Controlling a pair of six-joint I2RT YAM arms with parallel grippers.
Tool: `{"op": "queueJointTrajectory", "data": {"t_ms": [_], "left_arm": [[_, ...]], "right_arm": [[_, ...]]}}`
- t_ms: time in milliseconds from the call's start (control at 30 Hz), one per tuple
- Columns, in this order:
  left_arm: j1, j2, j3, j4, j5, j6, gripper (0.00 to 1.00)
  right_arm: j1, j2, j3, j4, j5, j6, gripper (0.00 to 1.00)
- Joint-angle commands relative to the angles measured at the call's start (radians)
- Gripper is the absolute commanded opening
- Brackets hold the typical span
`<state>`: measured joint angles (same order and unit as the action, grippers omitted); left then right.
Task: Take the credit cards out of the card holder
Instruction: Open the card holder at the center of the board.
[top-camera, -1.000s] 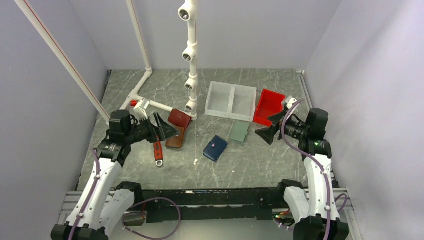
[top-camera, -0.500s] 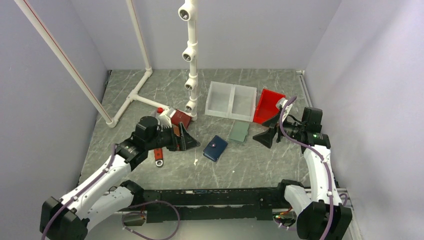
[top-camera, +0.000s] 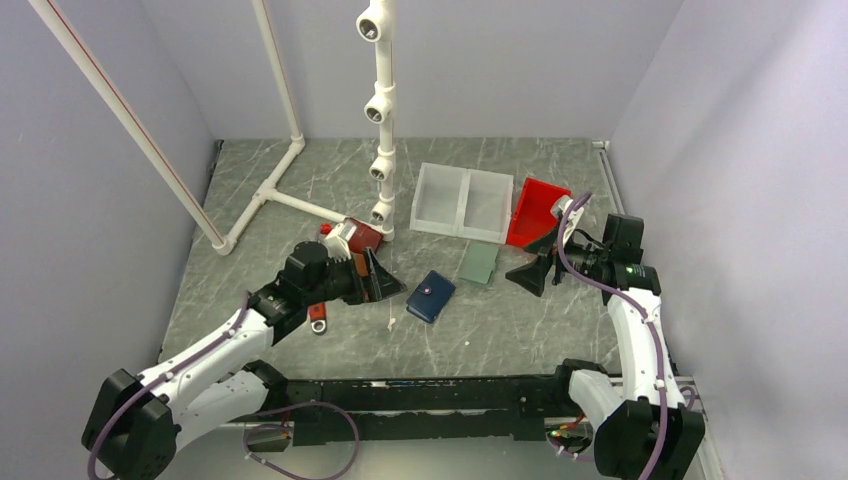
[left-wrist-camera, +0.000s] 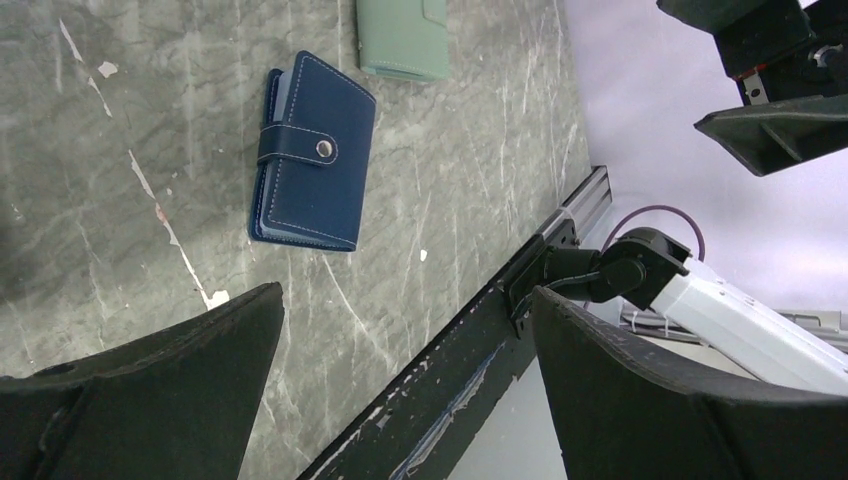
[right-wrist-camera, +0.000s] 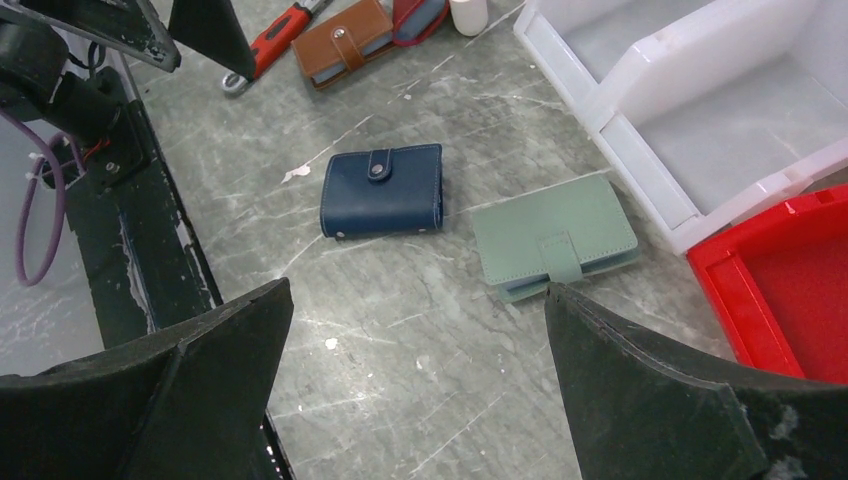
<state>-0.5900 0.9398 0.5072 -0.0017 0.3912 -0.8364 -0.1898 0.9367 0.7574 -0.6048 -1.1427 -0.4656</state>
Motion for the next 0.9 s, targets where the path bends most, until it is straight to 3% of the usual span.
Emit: {"op": "queueJointTrajectory", "data": {"t_ms": [0, 267, 533, 867], "left_arm": [[-0.005, -0.012, -0.027, 0.1, -0.045, -0.042, 0.99], [-0.005, 0.064, -0.062, 0.195, -0.069, -0.091, 0.99], [-0.006, 0.201, -0.067, 0.296, -0.068, -0.119, 0.92], [-0.016, 0.35, -0.006, 0.257, -0.075, -0.088, 0.79]], "right_arm": [[0.003, -0.003, 0.039, 0.0, -0.019, -0.033, 1.0], [0.004, -0.005, 0.034, 0.006, -0.019, -0.028, 1.0], [0.012, -0.007, 0.027, 0.014, -0.014, -0.026, 1.0], [0.021, -0.007, 0.025, 0.015, -0.007, -0.027, 1.0]]}}
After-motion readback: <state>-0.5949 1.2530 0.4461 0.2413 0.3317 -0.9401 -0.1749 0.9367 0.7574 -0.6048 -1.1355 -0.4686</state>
